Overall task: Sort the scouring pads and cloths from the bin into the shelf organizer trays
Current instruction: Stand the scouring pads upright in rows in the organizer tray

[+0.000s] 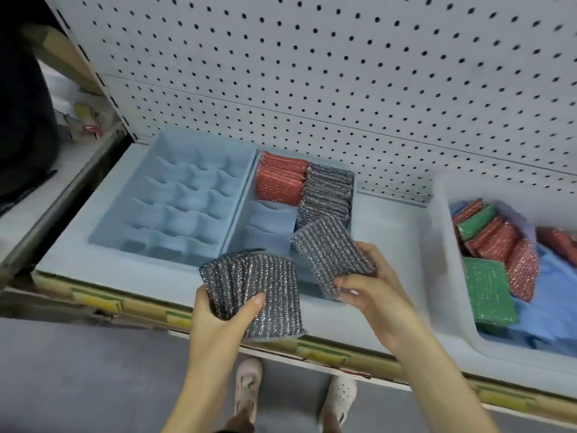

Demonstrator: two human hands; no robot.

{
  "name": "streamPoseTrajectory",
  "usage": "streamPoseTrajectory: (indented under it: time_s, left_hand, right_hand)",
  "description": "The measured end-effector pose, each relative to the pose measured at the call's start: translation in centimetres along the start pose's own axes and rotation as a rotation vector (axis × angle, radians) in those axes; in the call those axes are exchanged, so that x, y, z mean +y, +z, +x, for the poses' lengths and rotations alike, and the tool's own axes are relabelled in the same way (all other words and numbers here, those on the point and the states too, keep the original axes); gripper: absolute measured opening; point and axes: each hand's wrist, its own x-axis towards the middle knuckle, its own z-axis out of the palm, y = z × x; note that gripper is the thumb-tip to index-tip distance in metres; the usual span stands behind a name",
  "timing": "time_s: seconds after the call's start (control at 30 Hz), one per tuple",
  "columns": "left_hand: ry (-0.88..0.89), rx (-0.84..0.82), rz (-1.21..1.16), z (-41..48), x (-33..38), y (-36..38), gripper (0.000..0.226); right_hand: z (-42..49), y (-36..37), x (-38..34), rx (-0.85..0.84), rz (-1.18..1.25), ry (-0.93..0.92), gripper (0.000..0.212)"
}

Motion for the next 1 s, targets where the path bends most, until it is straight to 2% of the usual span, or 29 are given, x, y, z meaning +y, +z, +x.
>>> streamPoseTrajectory:
  time_s: [0.13, 0.23, 0.4, 0.47, 0.57, 0.63, 0.87, 1.0]
  left_hand:
    - [0.022, -0.011, 0.032, 3.0, 1.3, -2.9, 0.035]
    - [0.023, -0.041, 0.024, 5.0, 2.3, -3.5, 0.034]
    - [0.041, -0.099, -0.026, 7.6, 3.2, -3.2, 0.036]
    - [0.029, -0.106, -0.032, 8.3, 3.4, -2.9, 0.039]
    - [0.032, -0.124, 0.028, 9.6, 3.6, -2.4, 0.049]
    - [0.058, -0.137, 0.069, 10.4, 3.8, -2.2, 0.051]
    - [0.147, -0.129, 0.122, 10.3, 3.7, -1.8, 0.045]
    - [0.153, -0.127, 0.117, 10.0, 3.2, -1.8, 0.043]
  right_hand:
    - [2.2, 0.9, -1.0, 0.140, 0.135, 0.050, 0.024]
    - [3.4, 0.2, -2.2, 0.226, 0.104, -0.020, 0.021]
    - [5.4, -0.7, -2.3, 0.453, -0.574, -0.195, 0.030]
    - [6.3, -0.4, -2.0, 0.389, -0.876, -0.260, 0.041]
    - [7.5, 0.5, -1.8, 0.276, -1.469, -0.394, 0.062]
    - [8.4, 1.0, -1.9, 0.278, -1.730, -0.434, 0.061]
    - [9.5, 0.5, -0.4, 0.452, -1.892, -0.714, 0.046]
    - [10.0, 0.2, 1.6, 0.413, -1.880, -0.743, 0.035]
